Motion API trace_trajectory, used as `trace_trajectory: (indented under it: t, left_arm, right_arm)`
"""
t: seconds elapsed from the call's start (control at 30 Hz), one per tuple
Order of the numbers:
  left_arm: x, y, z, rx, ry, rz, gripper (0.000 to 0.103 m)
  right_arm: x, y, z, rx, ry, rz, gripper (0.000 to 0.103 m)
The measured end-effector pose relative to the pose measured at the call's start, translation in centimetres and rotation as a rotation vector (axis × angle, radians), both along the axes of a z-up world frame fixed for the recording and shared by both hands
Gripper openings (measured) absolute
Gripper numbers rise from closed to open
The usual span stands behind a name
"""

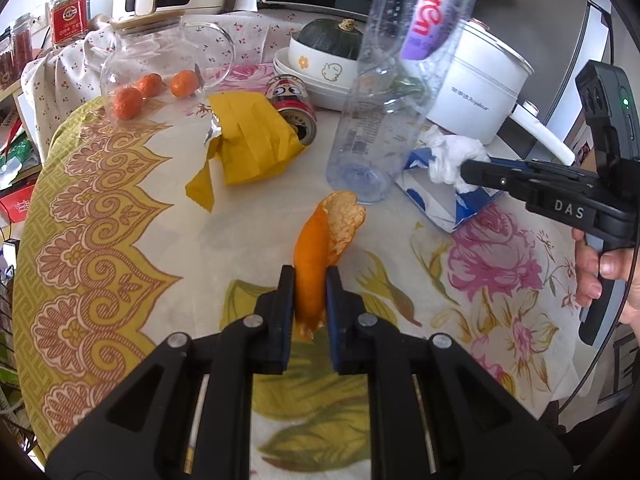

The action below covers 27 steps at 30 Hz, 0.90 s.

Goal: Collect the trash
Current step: 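Grasp the orange peel with the left tool while the right tool grasps the white tissue ball, then carry the orange peel and tissue ball over the white bin with both tools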

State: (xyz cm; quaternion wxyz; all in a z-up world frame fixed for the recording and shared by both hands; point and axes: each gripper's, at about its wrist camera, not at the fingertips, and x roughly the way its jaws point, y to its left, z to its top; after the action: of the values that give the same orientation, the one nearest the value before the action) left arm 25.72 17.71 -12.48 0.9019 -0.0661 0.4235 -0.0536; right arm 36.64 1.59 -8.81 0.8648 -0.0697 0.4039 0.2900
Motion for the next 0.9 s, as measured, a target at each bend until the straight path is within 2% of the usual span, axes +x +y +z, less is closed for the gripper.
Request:
trace_trajectory:
  t: [0.27, 0.47, 0.9]
  left_arm:
    - [-2.4, -2.8, 2.3, 0.032, 0.001, -0.040, 0.016]
    - [-4.2, -5.6, 4.2, 0.057, -0.011, -0.082, 0.016]
    - [-7.4, -11.2, 6.6, 0.137, -0.030, -0.175, 0.016]
  right_arm:
    - [-4.0, -4.0, 3.2, 0.035, 0.019, -0.027, 0.021]
    - [-7.4, -7.0, 4.6, 0.007, 0.023, -0.036, 0.021]
    - [-13.2, -14.3, 5.4, -0.037, 0.054, -0.102, 0.021]
